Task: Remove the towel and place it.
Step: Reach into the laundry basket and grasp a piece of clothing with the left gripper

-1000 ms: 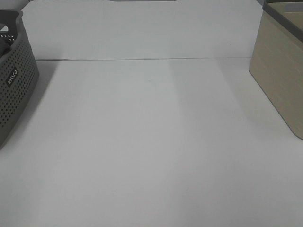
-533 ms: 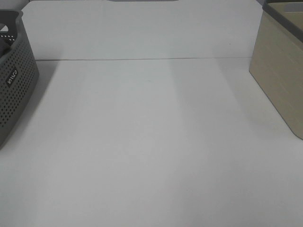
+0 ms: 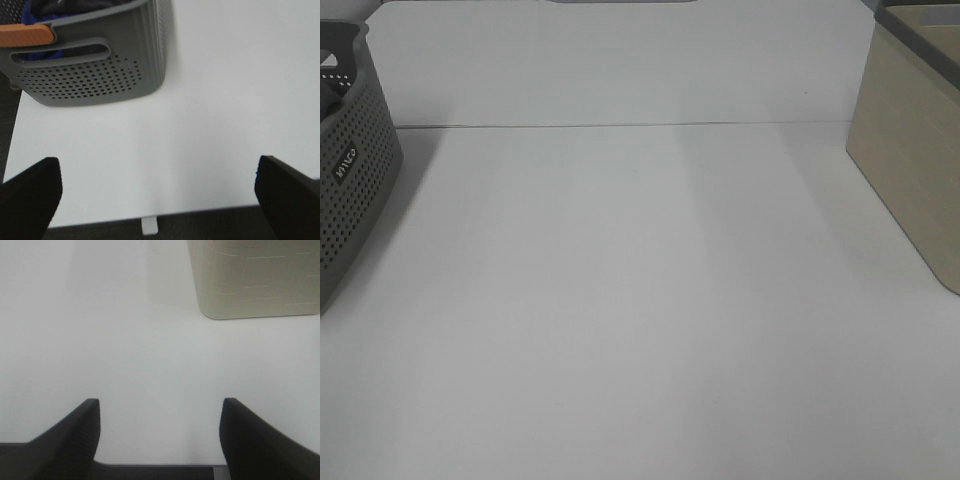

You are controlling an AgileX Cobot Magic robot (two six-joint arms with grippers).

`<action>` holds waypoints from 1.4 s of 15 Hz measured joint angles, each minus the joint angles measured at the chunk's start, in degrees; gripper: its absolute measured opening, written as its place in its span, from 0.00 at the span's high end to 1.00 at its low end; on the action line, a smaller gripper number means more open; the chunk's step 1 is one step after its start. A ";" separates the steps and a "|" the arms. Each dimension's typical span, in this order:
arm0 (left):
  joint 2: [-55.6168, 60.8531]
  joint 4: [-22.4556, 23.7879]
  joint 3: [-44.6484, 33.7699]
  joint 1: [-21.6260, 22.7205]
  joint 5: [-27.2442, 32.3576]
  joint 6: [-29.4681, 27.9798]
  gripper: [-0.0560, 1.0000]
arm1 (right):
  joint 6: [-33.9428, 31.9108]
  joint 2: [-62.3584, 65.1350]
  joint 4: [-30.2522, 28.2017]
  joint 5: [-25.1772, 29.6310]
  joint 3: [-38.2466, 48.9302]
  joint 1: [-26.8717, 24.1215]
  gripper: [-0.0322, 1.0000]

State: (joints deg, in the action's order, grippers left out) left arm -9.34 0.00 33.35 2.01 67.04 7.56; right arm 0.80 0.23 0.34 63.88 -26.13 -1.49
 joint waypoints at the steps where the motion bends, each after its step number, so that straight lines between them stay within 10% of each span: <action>1: -5.04 0.00 3.72 0.00 2.29 3.67 0.01 | 0.00 0.00 0.00 0.00 0.00 0.00 0.31; 7: -31.68 1.55 25.90 0.00 2.92 19.77 0.01 | 0.00 0.00 0.00 0.00 0.00 0.00 0.31; 13: -68.75 14.95 51.51 0.00 2.81 38.62 0.01 | 0.00 0.00 0.00 0.00 0.00 0.00 0.31; 21: -94.60 18.56 59.99 10.20 2.52 52.65 0.02 | 0.00 0.00 0.00 0.00 0.00 0.00 0.31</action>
State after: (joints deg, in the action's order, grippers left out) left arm -103.93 18.56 93.33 12.20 69.56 60.22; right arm 0.80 0.23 0.34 63.88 -26.13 -1.49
